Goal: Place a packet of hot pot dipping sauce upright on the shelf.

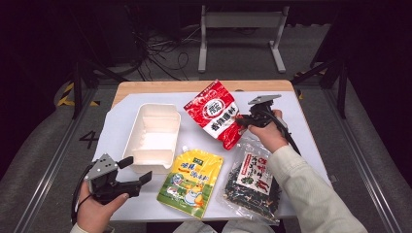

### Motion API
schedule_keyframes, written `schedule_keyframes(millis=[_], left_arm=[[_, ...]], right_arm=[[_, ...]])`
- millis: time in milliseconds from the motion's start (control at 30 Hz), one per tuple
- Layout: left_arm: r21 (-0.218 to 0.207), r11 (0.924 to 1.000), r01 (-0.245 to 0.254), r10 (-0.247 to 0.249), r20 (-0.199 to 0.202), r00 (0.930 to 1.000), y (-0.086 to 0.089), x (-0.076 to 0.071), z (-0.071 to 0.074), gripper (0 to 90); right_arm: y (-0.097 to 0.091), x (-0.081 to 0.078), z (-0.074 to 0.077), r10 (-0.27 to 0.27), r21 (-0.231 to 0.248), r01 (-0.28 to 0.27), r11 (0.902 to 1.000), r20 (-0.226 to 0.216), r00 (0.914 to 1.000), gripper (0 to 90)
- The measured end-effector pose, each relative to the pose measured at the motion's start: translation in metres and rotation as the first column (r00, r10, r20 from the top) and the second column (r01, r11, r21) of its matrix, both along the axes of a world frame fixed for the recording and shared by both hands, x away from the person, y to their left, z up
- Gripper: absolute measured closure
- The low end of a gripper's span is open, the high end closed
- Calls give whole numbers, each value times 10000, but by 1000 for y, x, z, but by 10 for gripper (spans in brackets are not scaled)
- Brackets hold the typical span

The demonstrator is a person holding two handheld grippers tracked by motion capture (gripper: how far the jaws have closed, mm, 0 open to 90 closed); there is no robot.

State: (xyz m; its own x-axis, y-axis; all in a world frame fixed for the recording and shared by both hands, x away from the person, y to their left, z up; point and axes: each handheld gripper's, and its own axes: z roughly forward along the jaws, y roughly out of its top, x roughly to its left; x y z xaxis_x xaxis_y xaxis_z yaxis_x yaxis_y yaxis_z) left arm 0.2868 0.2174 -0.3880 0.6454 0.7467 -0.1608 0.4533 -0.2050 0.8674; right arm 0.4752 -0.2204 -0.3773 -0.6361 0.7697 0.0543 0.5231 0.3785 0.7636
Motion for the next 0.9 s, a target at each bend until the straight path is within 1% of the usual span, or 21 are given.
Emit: schedule_keyframes(millis=[33, 67, 133, 233, 333, 367, 400, 433, 467, 500, 600, 633, 700, 733, 767, 867, 900], left_arm=[[74, 9999, 91, -90, -103, 9999, -3, 1, 1, 172], [71, 9999, 112, -110, -244, 9996, -7, 1, 1, 196], [207, 9997, 142, -134, -343, 9993, -12, 3, 1, 222], [161, 9997, 162, -154, -500, 9986, -18, 7, 2, 236], [219, 9993, 290, -281, -381, 9989, -26, 9, 3, 241], [223, 9991, 358, -350, -349, 9988, -29, 8, 3, 259], [391, 9983, 428, -417, -274, 9988, -33, 9, 3, 271], [501, 9976, 474, -460, -284, 9985, -36, 10, 3, 272], [524, 9973, 511, -495, -314, 9983, -39, 11, 2, 275], [472, 9975, 523, -509, -302, 9982, -41, 12, 2, 282], [187, 9980, 607, -601, -283, 9978, -49, 15, 3, 296], [168, 9971, 744, -739, -281, 9969, -52, 17, 3, 304], [316, 9955, 890, -881, -302, 9957, -58, 20, 3, 344], [321, 9945, 1001, -990, -334, 9945, -60, 23, 2, 359], [177, 9939, 1084, -1077, -390, 9934, -63, 25, 1, 366], [50, 9906, 1367, -1363, -499, 9894, -71, 29, 0, 376], [-60, 9894, 1452, -1453, -471, 9883, -74, 31, -2, 368]], right_arm=[[0, 0, 0, 0, 0, 0, 10000, 0, 10000, 742], [-1, -4, 3, 53, 52, -54, 10000, 133, 9999, 742], [-1, -13, 8, 232, 91, -236, 9997, 342, 9991, 742], [-1, -27, 15, 482, 25, -485, 9988, 609, 9970, 742], [-3, -39, 21, 647, 125, -660, 9977, 868, 9941, 742], [-3, -43, 23, 670, 150, -686, 9975, 902, 9937, 742], [-3, -47, 25, 721, 161, -740, 9971, 980, 9926, 742], [-3, -51, 26, 791, 182, -815, 9965, 1070, 9911, 742], [-3, -55, 28, 857, 191, -884, 9959, 1135, 9898, 742], [-3, -59, 29, 893, 206, -926, 9955, 1257, 9880, 743], [-1, -68, 31, 986, 339, -1044, 9940, 1419, 9850, 743], [0, -71, 31, 1015, 363, -1080, 9935, 1477, 9838, 743], [2, -76, 32, 1087, 462, -1171, 9920, 1555, 9818, 743], [3, -79, 32, 1129, 524, -1227, 9911, 1604, 9806, 743], [4, -81, 33, 1188, 555, -1294, 9900, 1639, 9793, 743], [7, -87, 35, 1273, 659, -1413, 9878, 1824, 9750, 743], [8, -89, 35, 1280, 737, -1441, 9868, 1889, 9736, 744]])
